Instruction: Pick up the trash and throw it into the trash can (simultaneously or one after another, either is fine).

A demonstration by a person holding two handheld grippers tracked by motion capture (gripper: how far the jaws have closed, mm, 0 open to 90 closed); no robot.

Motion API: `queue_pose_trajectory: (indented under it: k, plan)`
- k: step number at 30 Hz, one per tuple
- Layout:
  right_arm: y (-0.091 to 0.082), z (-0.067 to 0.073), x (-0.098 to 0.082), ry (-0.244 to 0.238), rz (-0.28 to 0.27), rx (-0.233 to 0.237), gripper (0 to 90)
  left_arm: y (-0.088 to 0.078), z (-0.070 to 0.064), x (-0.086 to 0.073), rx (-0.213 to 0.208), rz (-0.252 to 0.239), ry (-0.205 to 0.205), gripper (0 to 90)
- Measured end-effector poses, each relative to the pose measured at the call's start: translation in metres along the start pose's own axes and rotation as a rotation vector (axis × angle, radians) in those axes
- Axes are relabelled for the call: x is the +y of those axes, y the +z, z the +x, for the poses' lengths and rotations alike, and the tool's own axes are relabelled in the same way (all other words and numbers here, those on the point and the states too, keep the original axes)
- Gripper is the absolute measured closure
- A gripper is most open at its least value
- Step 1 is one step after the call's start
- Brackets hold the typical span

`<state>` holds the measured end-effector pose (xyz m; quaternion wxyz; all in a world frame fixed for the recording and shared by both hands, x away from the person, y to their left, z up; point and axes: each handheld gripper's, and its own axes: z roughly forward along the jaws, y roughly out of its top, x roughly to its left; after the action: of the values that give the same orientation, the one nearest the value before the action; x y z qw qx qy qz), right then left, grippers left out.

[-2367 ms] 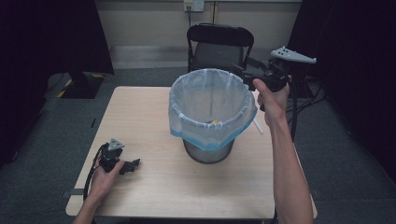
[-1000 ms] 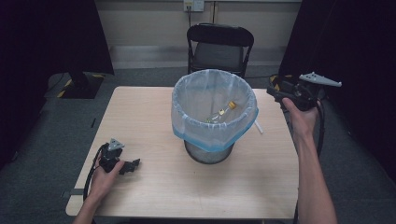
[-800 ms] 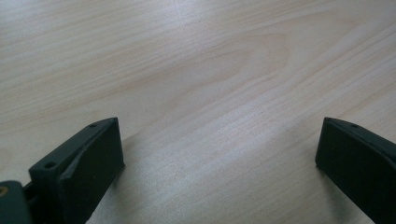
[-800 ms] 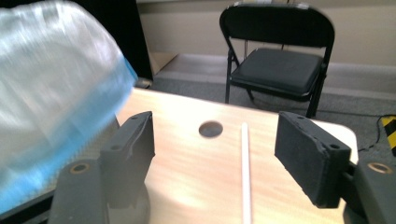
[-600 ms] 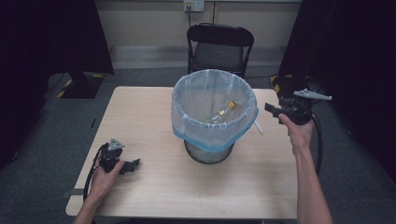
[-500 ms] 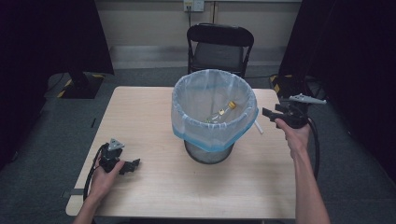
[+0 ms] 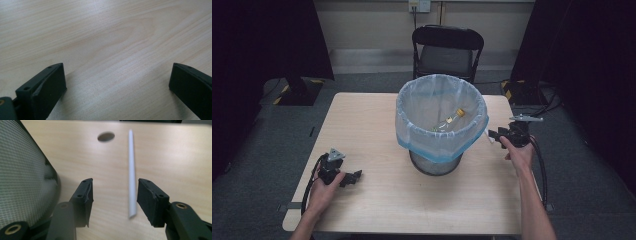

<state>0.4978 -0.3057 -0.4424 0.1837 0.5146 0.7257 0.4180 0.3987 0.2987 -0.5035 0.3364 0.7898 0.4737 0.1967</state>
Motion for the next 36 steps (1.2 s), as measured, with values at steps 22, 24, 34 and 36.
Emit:
queue_pose_trajectory:
  k: [22, 24, 34, 36]
  plan:
    - [0.044, -0.017, -0.021, 0.005, 0.11, -0.087, 67.8, 0.0, 0.0, 0.0, 0.0, 0.0, 0.0, 0.3]
    - [0.045, -0.017, -0.022, 0.005, 0.123, -0.09, 69.1, 0.0, 0.0, 0.0, 0.0, 0.0, 0.0, 0.3]
    - [0.049, -0.006, -0.018, -0.068, 0.171, -0.173, 78.4, 0.0, 0.0, 0.0, 0.001, -0.001, 0.001, 0.3]
    - [0.049, -0.005, -0.018, -0.066, 0.174, -0.174, 79.0, 0.0, 0.0, 0.0, 0.0, 0.0, 0.0, 0.3]
